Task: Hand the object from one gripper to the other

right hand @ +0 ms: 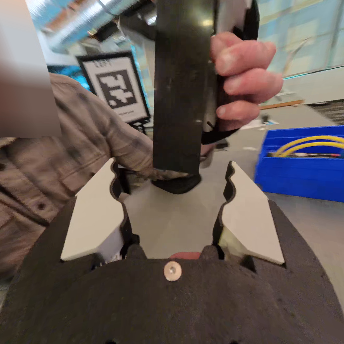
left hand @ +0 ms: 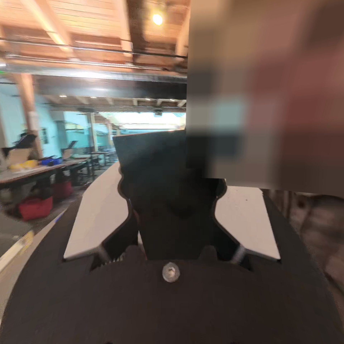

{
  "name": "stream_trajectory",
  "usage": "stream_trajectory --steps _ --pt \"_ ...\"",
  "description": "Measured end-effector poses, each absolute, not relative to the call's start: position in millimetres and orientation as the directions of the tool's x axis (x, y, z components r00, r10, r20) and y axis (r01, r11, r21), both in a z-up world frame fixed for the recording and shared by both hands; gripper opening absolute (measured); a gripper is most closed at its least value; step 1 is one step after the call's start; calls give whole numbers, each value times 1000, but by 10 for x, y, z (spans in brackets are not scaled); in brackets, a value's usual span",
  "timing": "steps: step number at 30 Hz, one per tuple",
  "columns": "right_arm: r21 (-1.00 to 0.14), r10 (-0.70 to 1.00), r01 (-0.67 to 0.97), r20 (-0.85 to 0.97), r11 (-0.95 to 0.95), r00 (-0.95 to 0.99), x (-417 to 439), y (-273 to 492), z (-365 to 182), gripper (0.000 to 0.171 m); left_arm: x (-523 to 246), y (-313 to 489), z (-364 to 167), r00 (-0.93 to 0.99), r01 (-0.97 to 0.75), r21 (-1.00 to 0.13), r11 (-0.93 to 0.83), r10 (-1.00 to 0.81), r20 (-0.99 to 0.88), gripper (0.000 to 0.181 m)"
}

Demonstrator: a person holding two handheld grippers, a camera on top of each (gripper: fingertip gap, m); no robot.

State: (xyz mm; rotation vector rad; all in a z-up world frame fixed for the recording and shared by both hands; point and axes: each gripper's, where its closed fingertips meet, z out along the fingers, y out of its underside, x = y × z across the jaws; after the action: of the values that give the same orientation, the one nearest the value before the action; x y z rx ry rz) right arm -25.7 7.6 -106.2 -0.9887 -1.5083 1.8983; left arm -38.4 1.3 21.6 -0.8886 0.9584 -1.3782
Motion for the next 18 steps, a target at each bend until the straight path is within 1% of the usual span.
stream_trajectory --steps 3,4,9,12,15,18 --pt "-942 589 108 -286 -319 -756 -167 -233 -1123 107 -202 -457 125 -229 347 -935 66 -962 -152 96" --pt "-938 535 137 -297 -317 -791 -149 -352 -1158 107 -147 -578 87 -284 333 -941 68 -944 -169 94" --pt "-929 266 267 -333 -255 -904 -33 -947 -1266 106 57 -1144 -172 -519 244 -962 123 -822 -237 94" --pt "-927 150 324 -353 -190 -923 30 -1229 -1357 106 144 -1443 -325 -617 190 -966 177 -744 -257 94" --pt "-930 76 346 -357 -125 -931 79 -1469 -1417 106 221 -1656 -431 -670 159 -961 228 -689 -275 96" --pt "-929 16 361 -364 -82 -931 116 -1640 -1466 106 271 -1783 -503 -693 144 -951 274 -658 -295 94"
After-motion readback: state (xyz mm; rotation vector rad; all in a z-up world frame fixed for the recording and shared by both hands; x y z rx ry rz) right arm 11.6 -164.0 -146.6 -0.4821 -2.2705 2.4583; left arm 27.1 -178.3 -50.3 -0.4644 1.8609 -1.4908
